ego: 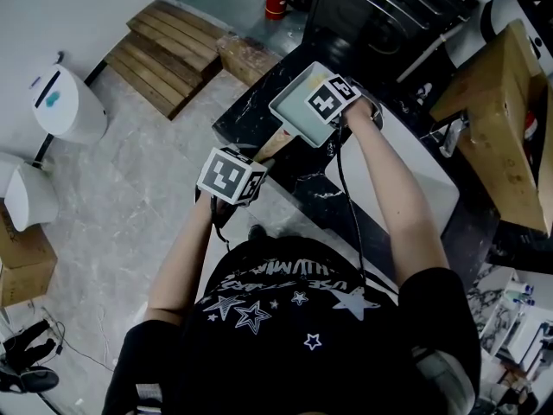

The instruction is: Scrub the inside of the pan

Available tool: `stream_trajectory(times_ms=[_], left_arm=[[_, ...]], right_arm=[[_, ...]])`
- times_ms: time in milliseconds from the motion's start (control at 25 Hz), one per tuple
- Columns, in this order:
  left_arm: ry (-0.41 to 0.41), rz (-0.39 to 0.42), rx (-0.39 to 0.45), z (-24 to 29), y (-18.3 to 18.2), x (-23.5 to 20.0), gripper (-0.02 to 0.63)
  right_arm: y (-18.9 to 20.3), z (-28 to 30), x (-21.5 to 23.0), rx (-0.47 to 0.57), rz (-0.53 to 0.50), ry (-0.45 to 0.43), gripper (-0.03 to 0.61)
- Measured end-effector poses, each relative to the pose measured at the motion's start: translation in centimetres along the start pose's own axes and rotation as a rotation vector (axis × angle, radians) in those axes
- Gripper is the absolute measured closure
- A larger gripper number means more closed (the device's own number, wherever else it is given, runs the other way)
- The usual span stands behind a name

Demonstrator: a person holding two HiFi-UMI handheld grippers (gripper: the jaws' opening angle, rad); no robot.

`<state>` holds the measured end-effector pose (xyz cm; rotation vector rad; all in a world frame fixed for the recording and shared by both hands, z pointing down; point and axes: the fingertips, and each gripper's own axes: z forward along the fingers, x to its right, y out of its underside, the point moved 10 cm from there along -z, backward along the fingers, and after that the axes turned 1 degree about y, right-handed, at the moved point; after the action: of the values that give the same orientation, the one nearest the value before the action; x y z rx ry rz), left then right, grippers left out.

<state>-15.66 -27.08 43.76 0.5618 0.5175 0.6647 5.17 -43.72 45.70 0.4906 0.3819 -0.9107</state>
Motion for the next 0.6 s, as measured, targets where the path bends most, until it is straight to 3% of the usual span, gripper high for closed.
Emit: stream_trajectory(times_ms=[240, 600], left_arm=[[-0.01, 0.002, 0.001, 0.0, 0.0, 0.0, 0.477], [-0.018, 0.005, 0.005, 0.0, 0.0, 0.1, 0.477]], right_arm=[[-0.1, -1.9, -2.4, 0.019, -0.052, -0.091, 0.499], [-0.6, -4.3, -6.6, 0.049, -0.117, -0.118, 0.499]])
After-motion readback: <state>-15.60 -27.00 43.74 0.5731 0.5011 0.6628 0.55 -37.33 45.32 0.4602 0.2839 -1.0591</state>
